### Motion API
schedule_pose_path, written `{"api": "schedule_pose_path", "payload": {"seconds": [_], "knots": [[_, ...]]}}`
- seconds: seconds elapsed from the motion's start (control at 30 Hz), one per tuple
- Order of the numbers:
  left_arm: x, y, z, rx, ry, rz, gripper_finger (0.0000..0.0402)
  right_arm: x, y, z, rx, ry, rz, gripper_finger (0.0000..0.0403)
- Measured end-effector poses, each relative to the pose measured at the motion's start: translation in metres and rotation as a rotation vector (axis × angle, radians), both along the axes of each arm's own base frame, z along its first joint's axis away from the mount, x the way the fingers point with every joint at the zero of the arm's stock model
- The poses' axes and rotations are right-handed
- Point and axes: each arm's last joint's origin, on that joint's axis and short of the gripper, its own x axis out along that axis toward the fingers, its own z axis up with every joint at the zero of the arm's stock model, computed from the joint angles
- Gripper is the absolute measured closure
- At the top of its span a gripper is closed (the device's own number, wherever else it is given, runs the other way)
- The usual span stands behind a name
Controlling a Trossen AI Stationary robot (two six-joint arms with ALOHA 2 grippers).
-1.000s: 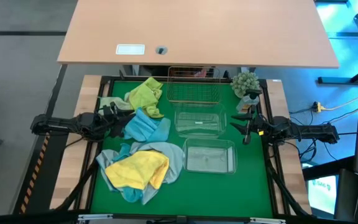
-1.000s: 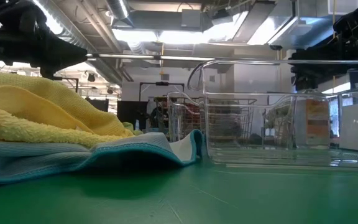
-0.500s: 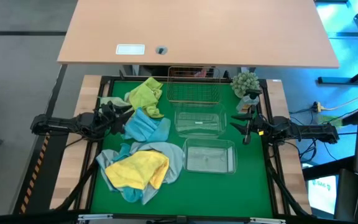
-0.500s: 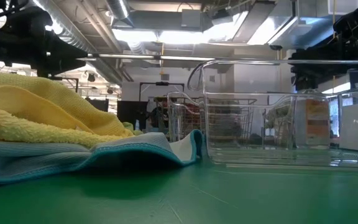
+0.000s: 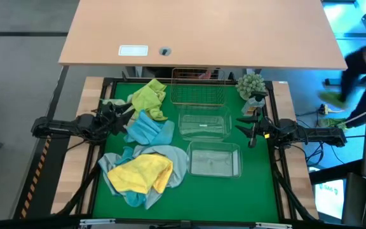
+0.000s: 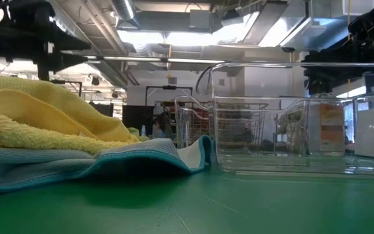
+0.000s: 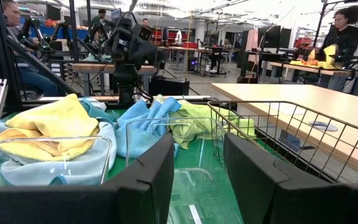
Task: Sort microfiber towel by color & place in baskets
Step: Put the blue microfiber towel into the wire basket
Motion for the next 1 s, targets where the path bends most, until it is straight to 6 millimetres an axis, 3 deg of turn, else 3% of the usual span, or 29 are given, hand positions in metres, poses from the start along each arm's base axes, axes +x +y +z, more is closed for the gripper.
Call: {"api": "schedule_pose_path", "payload": {"seconds": [0.27, 0.6, 0.77, 1.0], "knots": [[0.0, -0.001, 0.025, 0.047, 0.015, -0.036, 0.0195, 0.0, 0.0, 0.0, 0.0, 0.0, 0.0, 0.026], [0.018, -0.002, 0.034, -0.051, 0.192, -0.053, 0.0195, 0.0, 0.0, 0.0, 0.0, 0.0, 0.0, 0.026], [0.026, -0.004, 0.033, -0.176, 0.343, -0.078, 0.0195, 0.0, 0.0, 0.0, 0.0, 0.0, 0.0, 0.026], [0.041, -0.009, 0.015, -0.247, 0.569, -0.197, 0.0195, 0.0, 0.0, 0.0, 0.0, 0.0, 0.0, 0.026]]}}
